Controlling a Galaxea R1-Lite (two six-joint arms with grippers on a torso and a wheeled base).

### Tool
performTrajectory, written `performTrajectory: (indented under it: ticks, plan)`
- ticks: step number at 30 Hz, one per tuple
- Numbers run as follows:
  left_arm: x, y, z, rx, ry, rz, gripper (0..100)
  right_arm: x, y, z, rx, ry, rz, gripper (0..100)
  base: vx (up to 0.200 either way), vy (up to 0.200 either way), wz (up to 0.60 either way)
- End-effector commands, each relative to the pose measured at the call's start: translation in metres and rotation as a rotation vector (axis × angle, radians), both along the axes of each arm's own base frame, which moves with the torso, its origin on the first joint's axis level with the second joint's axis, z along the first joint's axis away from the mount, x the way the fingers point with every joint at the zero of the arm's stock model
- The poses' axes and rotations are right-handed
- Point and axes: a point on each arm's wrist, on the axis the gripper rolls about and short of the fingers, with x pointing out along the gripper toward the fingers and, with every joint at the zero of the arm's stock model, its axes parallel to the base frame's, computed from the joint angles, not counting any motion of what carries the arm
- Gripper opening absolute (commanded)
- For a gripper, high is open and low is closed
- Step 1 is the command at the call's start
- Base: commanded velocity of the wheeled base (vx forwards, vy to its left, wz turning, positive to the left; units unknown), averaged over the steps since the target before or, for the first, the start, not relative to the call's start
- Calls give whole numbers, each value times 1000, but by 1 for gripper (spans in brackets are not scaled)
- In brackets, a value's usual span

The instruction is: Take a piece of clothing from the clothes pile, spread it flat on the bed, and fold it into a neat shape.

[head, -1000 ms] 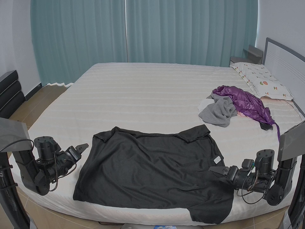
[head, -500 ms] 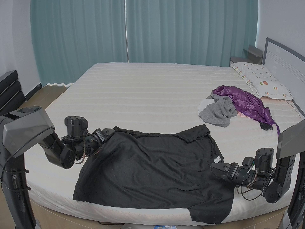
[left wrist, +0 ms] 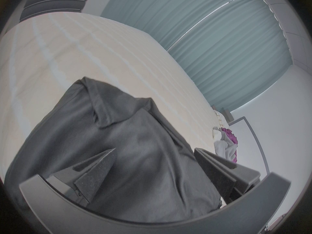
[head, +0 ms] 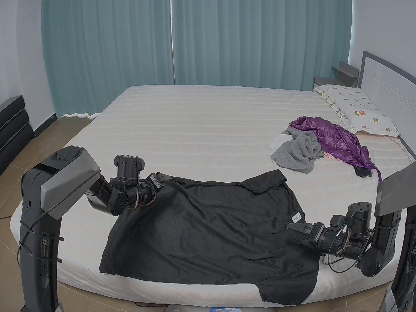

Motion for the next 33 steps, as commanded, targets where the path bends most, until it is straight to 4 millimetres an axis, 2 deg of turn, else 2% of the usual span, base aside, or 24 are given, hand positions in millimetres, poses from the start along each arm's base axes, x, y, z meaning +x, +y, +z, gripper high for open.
performTrajectory:
  ticks: [1,6,10,13,22,27,33]
  plan:
    - [26,17,-13,6,-20,61,100,0,0,-1,1,-5,-1,100,0,0,0]
    - [54,37,-13,27,-81,153,100,0,-1,-1,1,-3,-3,100,0,0,0]
    - [78,55,-2,35,-175,235,100,0,-1,-1,3,0,-6,100,0,0,0]
    - [87,64,6,40,-221,285,100,0,-1,-1,10,5,-11,100,0,0,0]
    - [89,79,15,-44,-236,337,100,1,-1,-7,7,24,-14,100,0,0,0]
    - [87,78,0,-53,-190,302,100,1,-2,-8,4,31,-18,100,0,0,0]
    - [87,79,-4,-44,-182,297,100,2,-2,-12,2,39,-19,100,0,0,0]
